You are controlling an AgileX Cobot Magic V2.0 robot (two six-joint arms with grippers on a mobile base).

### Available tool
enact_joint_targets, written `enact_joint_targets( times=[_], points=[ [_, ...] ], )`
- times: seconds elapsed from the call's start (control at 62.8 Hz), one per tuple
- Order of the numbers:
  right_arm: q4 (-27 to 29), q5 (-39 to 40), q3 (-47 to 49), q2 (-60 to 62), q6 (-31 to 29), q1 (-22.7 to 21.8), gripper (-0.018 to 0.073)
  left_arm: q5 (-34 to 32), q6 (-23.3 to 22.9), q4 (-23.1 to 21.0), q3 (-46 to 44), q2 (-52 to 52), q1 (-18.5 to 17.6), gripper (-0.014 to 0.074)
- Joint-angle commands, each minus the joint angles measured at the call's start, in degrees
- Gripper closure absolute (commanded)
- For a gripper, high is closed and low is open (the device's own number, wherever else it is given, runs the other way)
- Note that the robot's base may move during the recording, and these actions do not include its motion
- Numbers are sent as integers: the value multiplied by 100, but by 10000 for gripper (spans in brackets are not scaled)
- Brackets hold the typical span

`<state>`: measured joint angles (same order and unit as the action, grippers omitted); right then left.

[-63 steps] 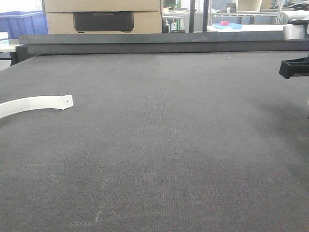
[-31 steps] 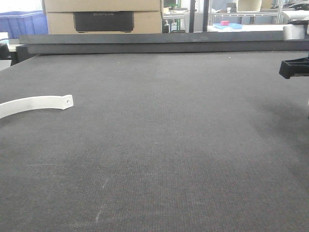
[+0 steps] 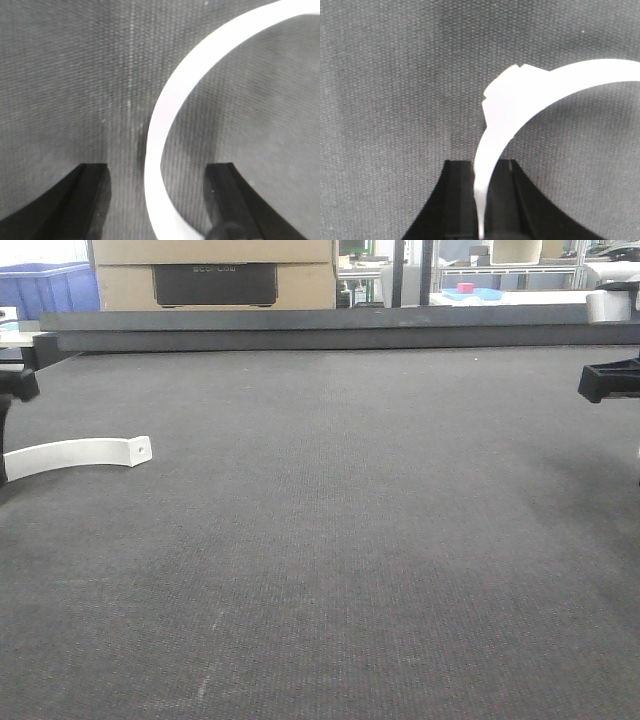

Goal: Grab PVC pipe and place in blue bin
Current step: 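Close both grippers on the white arc ends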

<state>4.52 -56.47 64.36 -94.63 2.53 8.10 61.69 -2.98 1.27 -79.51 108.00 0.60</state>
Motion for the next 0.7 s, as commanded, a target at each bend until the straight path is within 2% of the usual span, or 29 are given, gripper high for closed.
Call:
enact_joint_targets(
  times=[0.0, 0.382, 0.494, 0.685],
  points=[
    [-48, 10, 21, 75, -1, -6, 728, -47, -17, -79, -23, 108, 42, 268],
    [-48, 22, 21, 75, -1, -6, 728, -70, -17, -127, -23, 120, 42, 286],
    [-48, 42, 21, 75, -1, -6, 728, -70, -17, -127, -23, 120, 42, 363],
    [-48, 60, 21, 75, -1, -6, 728, -21, -17, -127, -23, 120, 42, 547]
  ],
)
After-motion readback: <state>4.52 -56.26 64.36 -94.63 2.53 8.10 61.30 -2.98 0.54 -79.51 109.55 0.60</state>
